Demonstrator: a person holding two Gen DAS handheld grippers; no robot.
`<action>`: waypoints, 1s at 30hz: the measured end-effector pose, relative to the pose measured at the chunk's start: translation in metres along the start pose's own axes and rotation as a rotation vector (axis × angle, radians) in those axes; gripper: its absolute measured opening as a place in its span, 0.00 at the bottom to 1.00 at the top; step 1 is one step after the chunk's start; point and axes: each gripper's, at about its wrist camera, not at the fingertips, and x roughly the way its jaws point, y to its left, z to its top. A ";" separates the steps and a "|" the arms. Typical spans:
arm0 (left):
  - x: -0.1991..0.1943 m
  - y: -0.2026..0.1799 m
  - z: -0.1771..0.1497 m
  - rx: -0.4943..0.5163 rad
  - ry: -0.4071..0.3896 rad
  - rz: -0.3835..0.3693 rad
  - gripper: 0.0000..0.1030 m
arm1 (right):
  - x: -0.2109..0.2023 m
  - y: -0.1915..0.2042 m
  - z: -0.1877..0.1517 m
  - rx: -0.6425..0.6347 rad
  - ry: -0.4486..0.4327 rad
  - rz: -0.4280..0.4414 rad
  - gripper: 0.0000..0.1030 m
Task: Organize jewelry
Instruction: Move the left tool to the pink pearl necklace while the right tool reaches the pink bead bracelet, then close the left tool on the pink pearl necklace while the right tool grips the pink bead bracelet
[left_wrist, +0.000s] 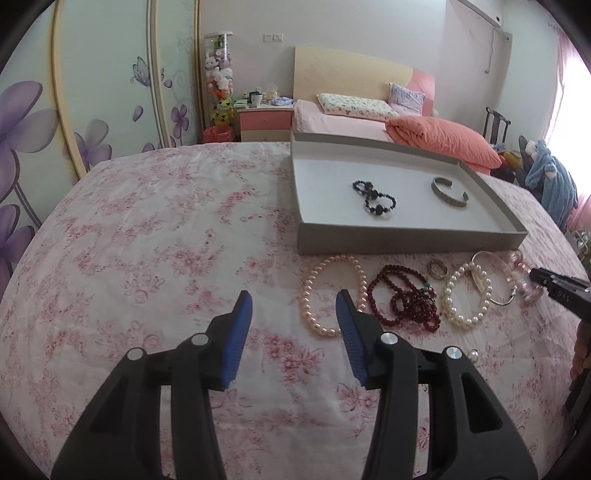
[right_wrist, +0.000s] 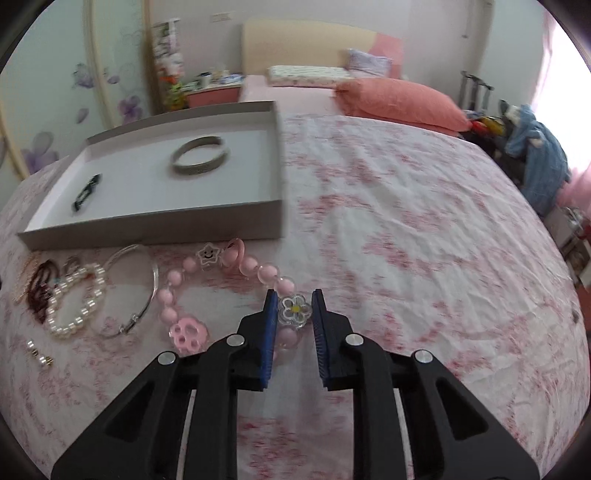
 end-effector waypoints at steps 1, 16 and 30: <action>0.003 -0.003 0.000 0.009 0.009 0.003 0.46 | 0.000 -0.004 -0.001 0.010 -0.005 -0.012 0.19; 0.038 -0.025 0.009 0.056 0.089 0.024 0.27 | 0.002 -0.011 0.000 0.026 -0.005 0.013 0.19; 0.040 -0.030 0.007 0.089 0.089 0.033 0.19 | 0.003 -0.012 0.000 0.033 -0.004 0.023 0.20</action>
